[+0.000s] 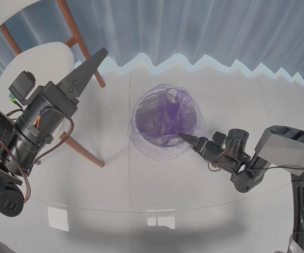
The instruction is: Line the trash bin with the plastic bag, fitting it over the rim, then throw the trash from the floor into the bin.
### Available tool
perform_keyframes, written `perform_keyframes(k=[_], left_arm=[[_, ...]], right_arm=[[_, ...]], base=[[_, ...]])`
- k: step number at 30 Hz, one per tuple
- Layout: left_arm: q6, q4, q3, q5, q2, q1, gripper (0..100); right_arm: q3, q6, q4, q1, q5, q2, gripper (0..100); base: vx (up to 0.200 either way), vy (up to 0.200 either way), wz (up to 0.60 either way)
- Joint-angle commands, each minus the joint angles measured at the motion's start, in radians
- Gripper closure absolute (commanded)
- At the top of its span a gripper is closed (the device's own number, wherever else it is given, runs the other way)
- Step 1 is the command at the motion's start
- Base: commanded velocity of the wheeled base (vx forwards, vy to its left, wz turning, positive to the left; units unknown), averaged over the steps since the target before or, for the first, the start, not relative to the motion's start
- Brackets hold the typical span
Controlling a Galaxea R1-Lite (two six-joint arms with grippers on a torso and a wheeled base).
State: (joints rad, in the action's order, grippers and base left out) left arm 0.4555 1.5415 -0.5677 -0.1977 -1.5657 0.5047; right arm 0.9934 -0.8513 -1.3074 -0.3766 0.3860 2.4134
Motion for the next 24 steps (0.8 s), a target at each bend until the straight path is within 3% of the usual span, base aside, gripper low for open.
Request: perform_keyframes(k=[1, 7, 16, 17, 24], left_arm=[[-0.006, 0.0, 0.002, 0.0, 0.013, 0.002, 0], [-0.008, 0.0, 0.006, 0.0, 0.007, 0.003, 0], [-0.009, 0.0, 0.017, 0.001, 0.007, 0.037, 0], [-0.009, 0.0, 0.017, 0.001, 0.007, 0.037, 0], [-0.024, 0.0, 0.025, 0.001, 0.004, 0.037, 0]], right_arm=[[0.025, 0.0, -0.003, -0.002, 0.001, 0.035, 0], [0.016, 0.0, -0.012, -0.002, -0.038, 0.024, 0], [-0.002, 0.008, -0.019, -0.005, -0.044, 0.006, 0], [-0.002, 0.008, -0.019, -0.005, -0.044, 0.006, 100], [-0.059, 0.008, -0.019, -0.018, -0.042, -0.046, 100]], base=[[0.0, 0.0, 0.0], [0.0, 0.0, 0.0], [0.0, 0.0, 0.0], [0.0, 0.0, 0.0], [0.0, 0.0, 0.0]])
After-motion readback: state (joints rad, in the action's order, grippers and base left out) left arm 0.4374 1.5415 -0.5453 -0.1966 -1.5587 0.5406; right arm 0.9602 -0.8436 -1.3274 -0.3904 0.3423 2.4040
